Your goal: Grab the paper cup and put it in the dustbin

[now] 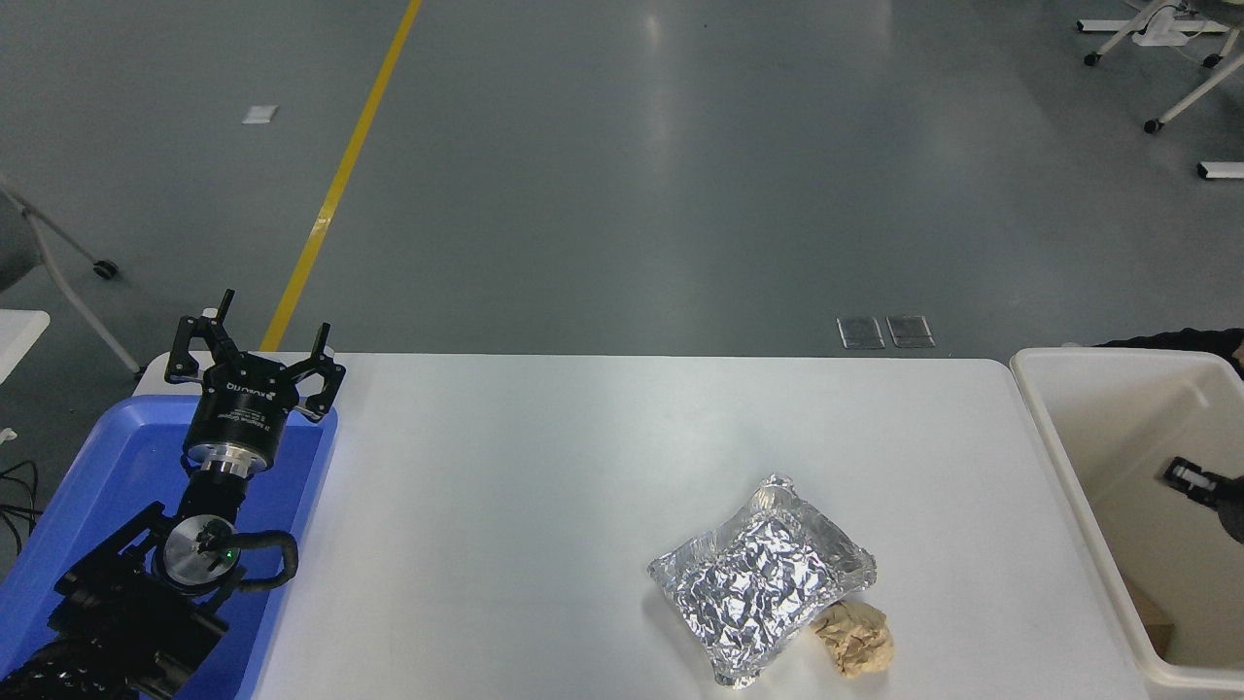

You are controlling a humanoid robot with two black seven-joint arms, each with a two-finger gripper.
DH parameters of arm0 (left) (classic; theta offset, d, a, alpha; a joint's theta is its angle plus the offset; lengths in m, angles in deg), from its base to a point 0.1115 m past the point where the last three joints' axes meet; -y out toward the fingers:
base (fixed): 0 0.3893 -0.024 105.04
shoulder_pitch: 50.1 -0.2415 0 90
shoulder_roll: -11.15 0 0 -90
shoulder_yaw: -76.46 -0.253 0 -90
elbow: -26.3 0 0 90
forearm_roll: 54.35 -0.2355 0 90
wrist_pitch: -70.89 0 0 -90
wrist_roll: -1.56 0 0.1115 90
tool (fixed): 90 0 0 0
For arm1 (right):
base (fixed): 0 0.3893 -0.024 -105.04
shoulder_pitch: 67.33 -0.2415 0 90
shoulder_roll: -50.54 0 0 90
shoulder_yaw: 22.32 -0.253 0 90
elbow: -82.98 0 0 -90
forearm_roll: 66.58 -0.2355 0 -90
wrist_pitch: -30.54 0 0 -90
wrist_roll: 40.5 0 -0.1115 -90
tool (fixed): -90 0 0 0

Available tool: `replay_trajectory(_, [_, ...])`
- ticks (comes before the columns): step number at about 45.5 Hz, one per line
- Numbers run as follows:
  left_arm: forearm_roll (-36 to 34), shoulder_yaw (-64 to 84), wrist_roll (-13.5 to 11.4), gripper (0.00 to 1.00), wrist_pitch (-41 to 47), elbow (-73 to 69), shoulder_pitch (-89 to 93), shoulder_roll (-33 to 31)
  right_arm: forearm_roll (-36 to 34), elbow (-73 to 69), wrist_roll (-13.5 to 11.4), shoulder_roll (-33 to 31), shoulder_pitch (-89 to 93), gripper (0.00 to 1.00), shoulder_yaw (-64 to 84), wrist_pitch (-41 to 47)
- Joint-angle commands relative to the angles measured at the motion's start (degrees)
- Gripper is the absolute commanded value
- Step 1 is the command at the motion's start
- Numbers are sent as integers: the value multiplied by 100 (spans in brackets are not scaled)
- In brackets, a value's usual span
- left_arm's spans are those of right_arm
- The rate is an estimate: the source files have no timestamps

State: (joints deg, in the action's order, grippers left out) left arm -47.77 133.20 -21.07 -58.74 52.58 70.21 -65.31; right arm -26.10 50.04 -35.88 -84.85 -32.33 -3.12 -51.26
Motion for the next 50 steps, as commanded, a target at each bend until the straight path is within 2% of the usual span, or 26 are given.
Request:
replay_trajectory(1, [-7,-6,13,100,-18,-8,1,0,48,-1644,21,-550,-3249,100,2488,743])
replay_trajectory(5, [-7,-6,13,100,-18,1,1,0,-22,-2479,30,-428,-4841,100,3632,1507])
replay_trajectory(10, [-7,-6,13,100,-18,1,1,0,-364,-3244,30,222,-6091,100,4363,2343])
replay_trajectory(19, [-7,-6,4,100,-9,-8,-8,9,-1866,-4413,13,1303,-7155,100,4452,3634])
replay_trajectory(32, [1,12,-13,100,17,-8,-17,9,-3377,-5688,-32,2648,-8148,100,4171,3680])
replay_trajectory(41, [1,12,-22,100,17,-8,-17,9,-3617,-6092,-49,2649,-8597,100,4144,3680])
replay_trajectory(50, [1,12,-22,100,26,-8,-17,9,-3617,-6304,-49,2236,-8729,100,4250,3680])
